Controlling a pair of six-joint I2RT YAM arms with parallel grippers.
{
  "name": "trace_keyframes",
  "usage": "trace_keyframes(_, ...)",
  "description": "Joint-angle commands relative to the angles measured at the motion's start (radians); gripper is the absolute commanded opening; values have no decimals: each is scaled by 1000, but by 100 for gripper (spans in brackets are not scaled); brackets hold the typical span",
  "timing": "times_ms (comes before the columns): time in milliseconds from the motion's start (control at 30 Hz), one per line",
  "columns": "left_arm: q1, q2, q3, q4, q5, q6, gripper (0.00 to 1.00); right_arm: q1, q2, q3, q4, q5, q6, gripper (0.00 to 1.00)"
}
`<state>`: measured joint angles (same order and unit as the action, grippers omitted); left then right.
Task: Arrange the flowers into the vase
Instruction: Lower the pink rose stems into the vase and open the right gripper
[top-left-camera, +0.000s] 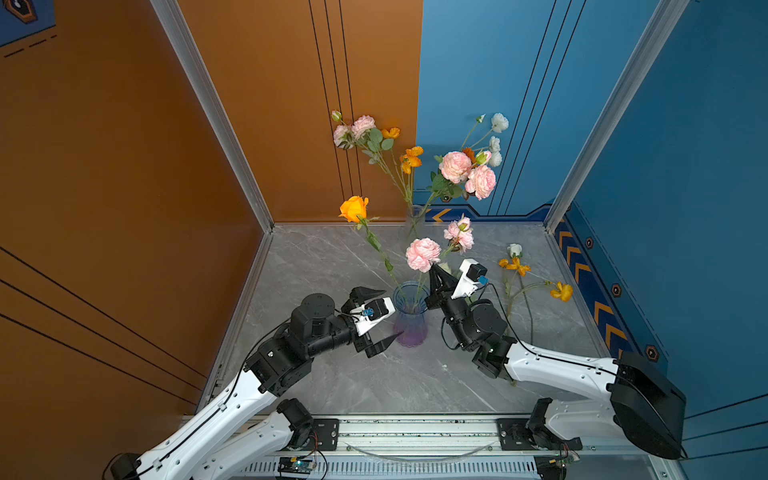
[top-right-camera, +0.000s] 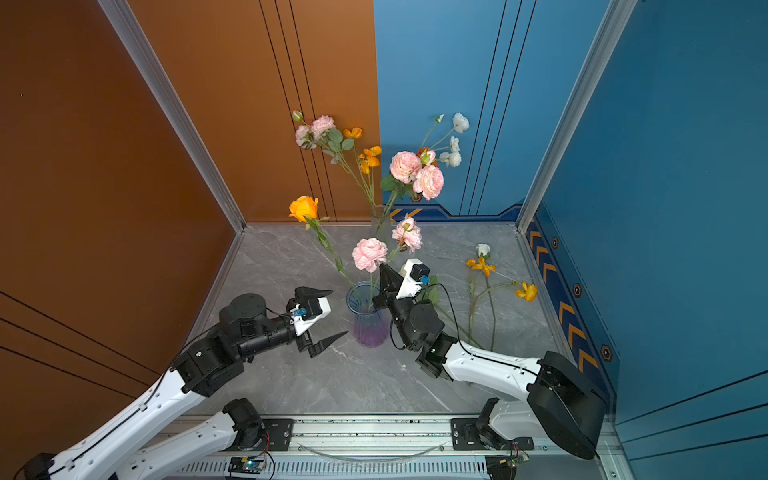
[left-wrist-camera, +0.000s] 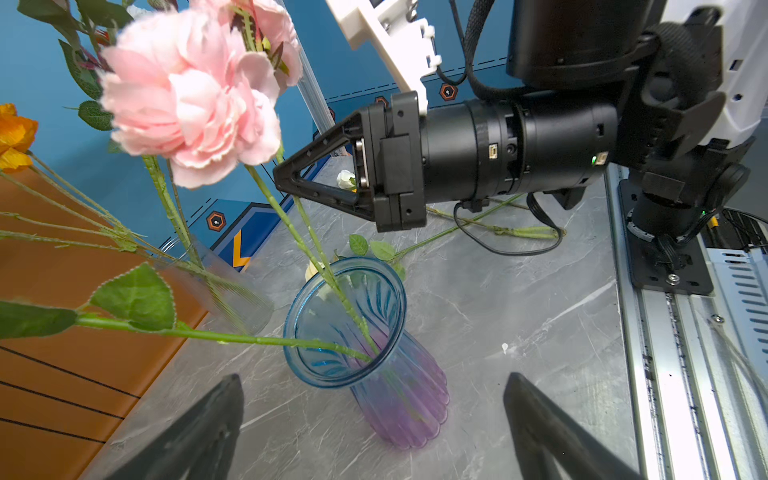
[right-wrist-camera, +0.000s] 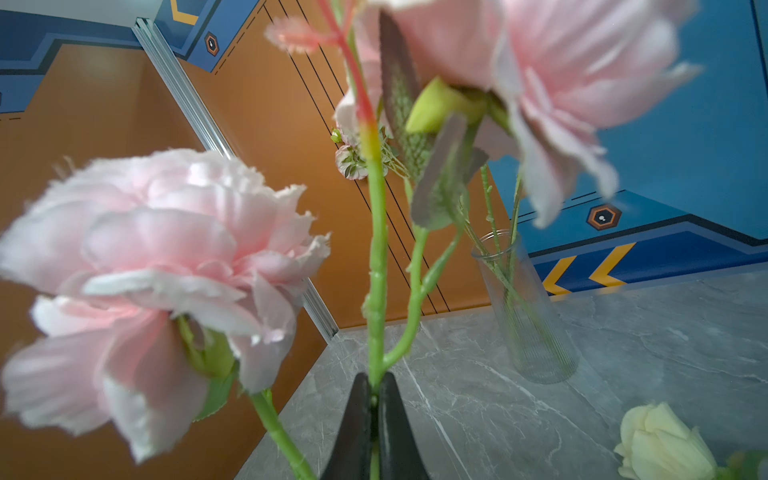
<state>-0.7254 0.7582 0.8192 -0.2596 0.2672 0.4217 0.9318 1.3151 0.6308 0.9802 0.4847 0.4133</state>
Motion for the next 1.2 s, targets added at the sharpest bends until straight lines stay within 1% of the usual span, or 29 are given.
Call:
trace_keyframes(0,11,-1,8,-4,29,-13,98,7,27,11,19,14,35,1)
trace_keyframes(133,11,-3,8,-5,30,-14,98,9,55,19,13,9,54,2)
trace_keyframes(300,12,-5,8,-4,34,-14,98,9,62,22,-15,5,67,6)
trace_keyframes(700,16,-7,9,-5,44,-15,98,13,22,20,-94,-1,73,30)
trace_keyframes(867,17,-5,10,-4,50,-17,98,17,-10,24,-155,-4,78,41)
trace_keyframes(967,17,-2,9,-4,52,-17,98,21,-38,33,-228,-4,87,50)
trace_keyframes(1067,17,-1,10,-4,53,-18,98,24,-82,46,-338,-7,95,55)
trace_keyframes(1167,17,3,9,-4,57,-19,98,24,-142,68,-497,4,102,60)
